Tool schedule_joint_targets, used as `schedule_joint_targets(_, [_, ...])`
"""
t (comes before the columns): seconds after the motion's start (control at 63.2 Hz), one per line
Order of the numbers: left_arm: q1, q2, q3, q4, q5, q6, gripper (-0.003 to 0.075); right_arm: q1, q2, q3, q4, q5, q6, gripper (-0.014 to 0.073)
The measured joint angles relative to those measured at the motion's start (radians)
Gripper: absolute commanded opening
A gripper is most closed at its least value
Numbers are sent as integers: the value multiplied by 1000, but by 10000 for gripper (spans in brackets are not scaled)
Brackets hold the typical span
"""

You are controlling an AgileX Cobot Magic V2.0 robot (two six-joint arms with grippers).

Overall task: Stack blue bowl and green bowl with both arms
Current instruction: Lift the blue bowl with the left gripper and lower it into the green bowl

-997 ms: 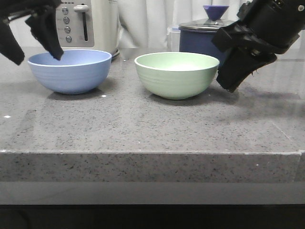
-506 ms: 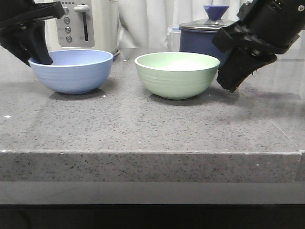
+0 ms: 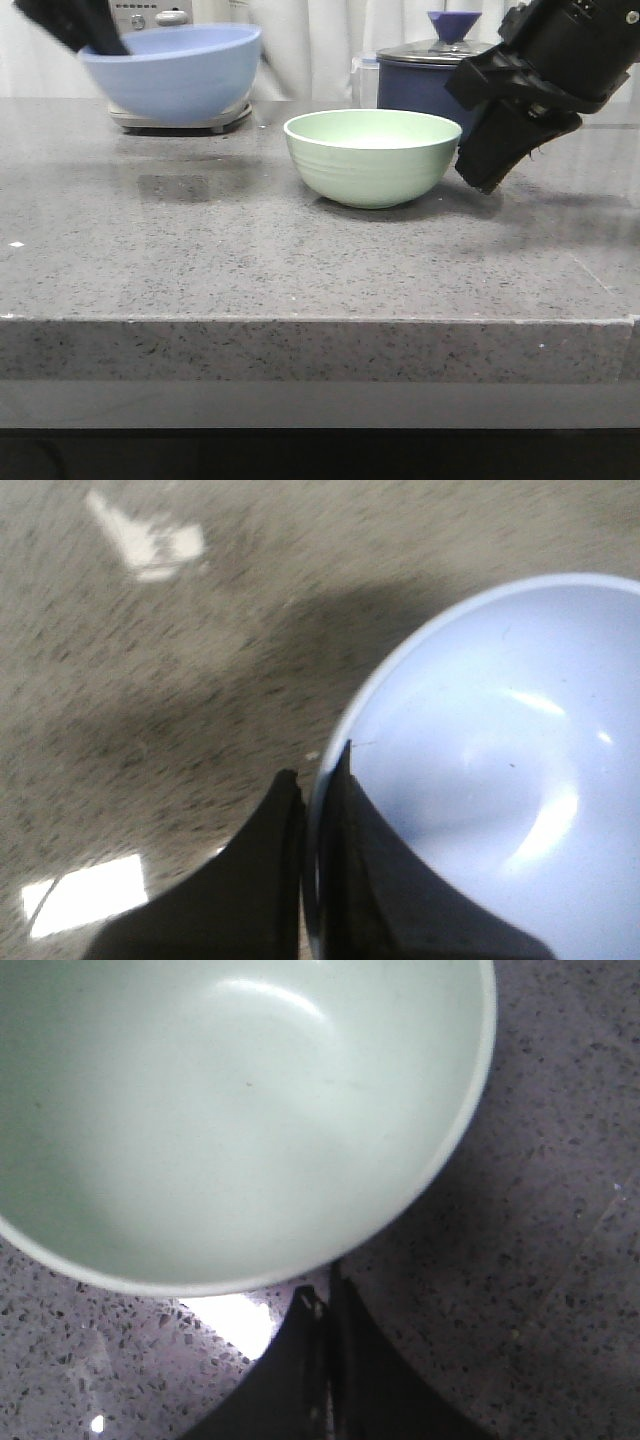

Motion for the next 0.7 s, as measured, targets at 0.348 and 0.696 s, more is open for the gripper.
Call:
schedule_joint_targets(0.348, [-165,36,-134,-17,-1,0,-20,0,0,0,0,0,0,-63])
schedule_joint_targets(0.696, [-275,157,-194,-15,12,-11,-20,0,0,0,0,0,4,-63])
